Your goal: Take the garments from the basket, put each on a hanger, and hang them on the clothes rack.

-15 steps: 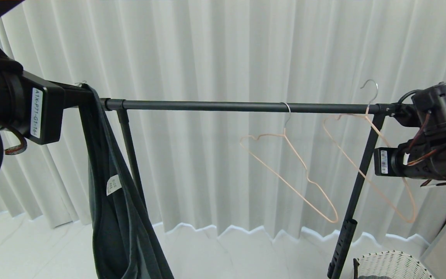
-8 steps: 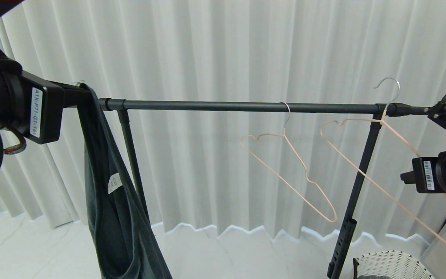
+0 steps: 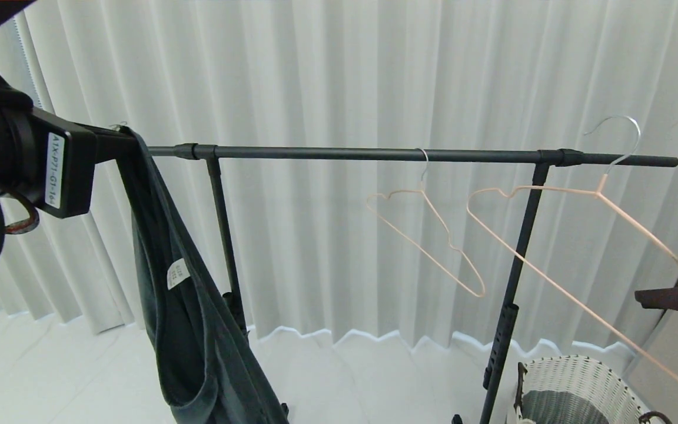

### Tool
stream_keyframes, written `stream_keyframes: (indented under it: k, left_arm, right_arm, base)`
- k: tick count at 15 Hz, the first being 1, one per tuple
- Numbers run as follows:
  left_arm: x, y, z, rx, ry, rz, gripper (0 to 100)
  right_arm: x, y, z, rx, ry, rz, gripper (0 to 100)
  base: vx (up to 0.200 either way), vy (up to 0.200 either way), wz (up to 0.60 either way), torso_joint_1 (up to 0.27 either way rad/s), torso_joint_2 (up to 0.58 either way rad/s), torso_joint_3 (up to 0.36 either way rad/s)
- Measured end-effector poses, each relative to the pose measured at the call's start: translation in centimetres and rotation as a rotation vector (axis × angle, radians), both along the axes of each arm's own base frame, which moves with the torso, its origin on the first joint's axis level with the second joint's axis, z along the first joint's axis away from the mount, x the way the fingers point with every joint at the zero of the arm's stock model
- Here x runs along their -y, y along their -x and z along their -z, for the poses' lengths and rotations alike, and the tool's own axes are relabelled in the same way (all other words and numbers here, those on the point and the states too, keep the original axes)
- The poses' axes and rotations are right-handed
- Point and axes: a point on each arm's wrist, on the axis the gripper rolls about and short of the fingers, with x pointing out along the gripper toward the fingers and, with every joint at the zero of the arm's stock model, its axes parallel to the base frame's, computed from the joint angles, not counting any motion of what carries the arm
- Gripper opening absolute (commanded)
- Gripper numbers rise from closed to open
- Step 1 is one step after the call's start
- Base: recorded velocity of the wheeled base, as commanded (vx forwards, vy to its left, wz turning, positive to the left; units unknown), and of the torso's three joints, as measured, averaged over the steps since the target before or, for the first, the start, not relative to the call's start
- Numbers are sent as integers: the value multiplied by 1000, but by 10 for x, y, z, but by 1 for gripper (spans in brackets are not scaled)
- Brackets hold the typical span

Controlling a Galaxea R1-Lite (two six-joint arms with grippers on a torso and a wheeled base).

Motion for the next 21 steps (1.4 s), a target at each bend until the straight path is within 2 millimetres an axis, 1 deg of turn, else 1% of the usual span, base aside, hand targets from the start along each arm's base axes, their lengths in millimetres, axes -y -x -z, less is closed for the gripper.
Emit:
stream_keyframes:
  k: [4,7,9,11,13,17,19,21]
  left_arm:
    - [1,-1,5,-14,-9,0,0]
    - [1,-1,12,-38,-22,1,0]
    - [1,-1,23,-70,-43,1,0]
    - [2,-3,30,-96,-55,0,0]
    - [4,-6,32,-98,-40,-6,0]
    - [18,-27,34,-63,49,-62,0]
    - [33,-33,38,-90,137,-56,0]
    - [51,-35,42,-124,221,-43,0]
  right_arm:
    - [6,22,-3,41,-61,-154,0]
    - [6,36,3,82,-63,-260,0]
    - [1,44,11,141,-75,-359,0]
    - [-5,53,20,157,-87,-457,0]
    - [-8,61,25,158,-96,-536,0]
    - [-11,68,27,160,-108,-612,0]
    - [-15,70,27,155,-113,-655,0]
    - [-21,68,26,162,-120,-686,0]
  base:
    - [-200,0,0,1,-1,1]
    - [0,0,0,0,0,0]
    - [0,0,0,0,0,0]
    - [0,0,0,0,0,0]
    - [0,0,0,0,0,0]
    - [0,0,0,0,0,0]
    - [0,0,0,0,0,0]
    - [0,0,0,0,0,0]
